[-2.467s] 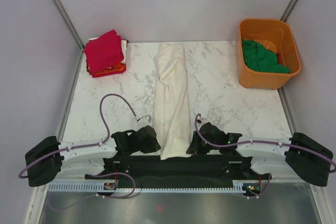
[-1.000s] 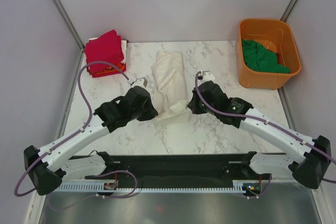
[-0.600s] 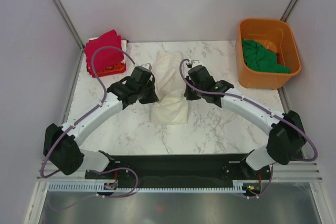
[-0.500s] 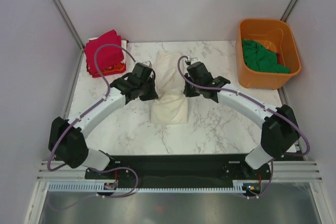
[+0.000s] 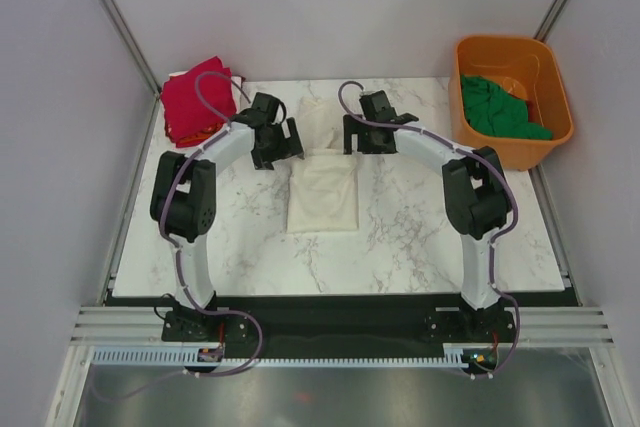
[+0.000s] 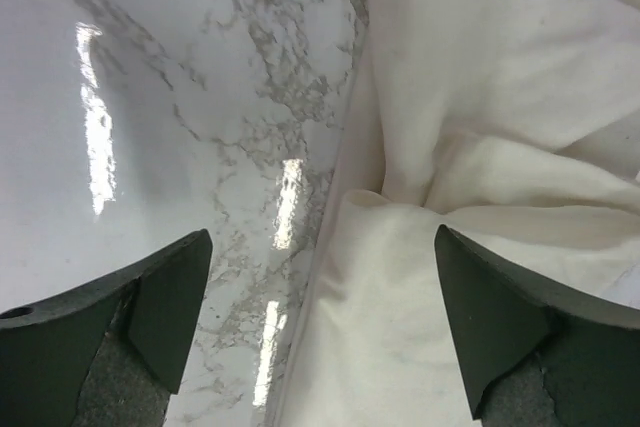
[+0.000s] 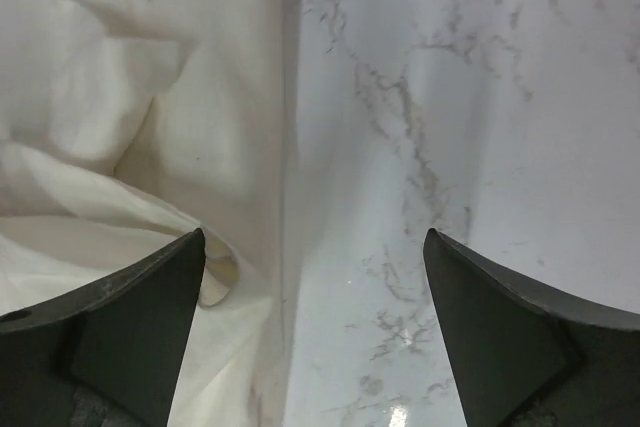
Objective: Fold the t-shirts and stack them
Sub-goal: Fold the tshirt
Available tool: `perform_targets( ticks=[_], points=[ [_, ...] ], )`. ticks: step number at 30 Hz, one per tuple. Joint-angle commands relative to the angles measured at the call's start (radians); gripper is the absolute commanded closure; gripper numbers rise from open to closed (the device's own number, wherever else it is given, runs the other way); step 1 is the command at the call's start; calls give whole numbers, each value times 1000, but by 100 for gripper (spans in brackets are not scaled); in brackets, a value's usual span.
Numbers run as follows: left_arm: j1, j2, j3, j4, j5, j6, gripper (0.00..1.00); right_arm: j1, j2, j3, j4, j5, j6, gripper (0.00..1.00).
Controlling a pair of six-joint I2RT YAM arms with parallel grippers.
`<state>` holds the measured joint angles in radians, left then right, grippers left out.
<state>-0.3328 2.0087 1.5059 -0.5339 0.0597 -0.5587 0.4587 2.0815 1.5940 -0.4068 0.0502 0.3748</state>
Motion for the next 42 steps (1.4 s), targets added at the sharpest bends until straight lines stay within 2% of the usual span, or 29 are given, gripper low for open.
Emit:
perform_targets(
  ticks=[1,5,6,9,11,12,14,17,21,27,30,33,35,36,39,40,42],
  points=[
    [24,-111,59,15,20,34,0,-9,-133,34,20,95,-43,2],
    [25,-217,5,15,-3,54,0,-9,-277,-89,22,111,-34,2],
    [23,-241,-47,15,3,51,0,-9,-334,-124,31,88,-24,2],
    [11,-323,-195,38,38,28,0,-9,-446,-313,132,-100,51,2],
    [0,-382,-286,102,107,8,6,-9,-483,-452,180,-258,99,2],
    [-3,-402,-379,133,136,-16,9,-9,-504,-494,212,-289,146,2],
    [-15,-465,-464,191,193,-39,11,-9,-527,-606,252,-364,185,4],
    [-38,-551,-634,221,200,-66,12,-9,-537,-727,362,-458,246,5],
    [-45,-631,-758,258,221,-101,13,6,-521,-848,427,-483,263,7],
    [-48,-647,-880,321,222,-118,13,28,-488,-936,508,-484,280,9],
    [-51,-627,-921,394,246,-141,13,50,-460,-947,542,-486,299,13],
    [-51,-578,-928,451,268,-150,13,61,-439,-947,569,-483,314,24],
    [-51,-544,-932,500,293,-159,17,66,-433,-944,573,-483,315,37],
    [-51,-532,-931,509,302,-165,28,64,-432,-941,569,-480,314,49],
    [-57,-518,-931,529,324,-175,46,64,-434,-933,556,-472,306,65],
    [-60,-516,-934,529,324,-179,59,66,-436,-927,554,-470,305,72],
    [-66,-521,-943,558,327,-181,74,64,-433,-922,548,-470,299,82]
  ],
)
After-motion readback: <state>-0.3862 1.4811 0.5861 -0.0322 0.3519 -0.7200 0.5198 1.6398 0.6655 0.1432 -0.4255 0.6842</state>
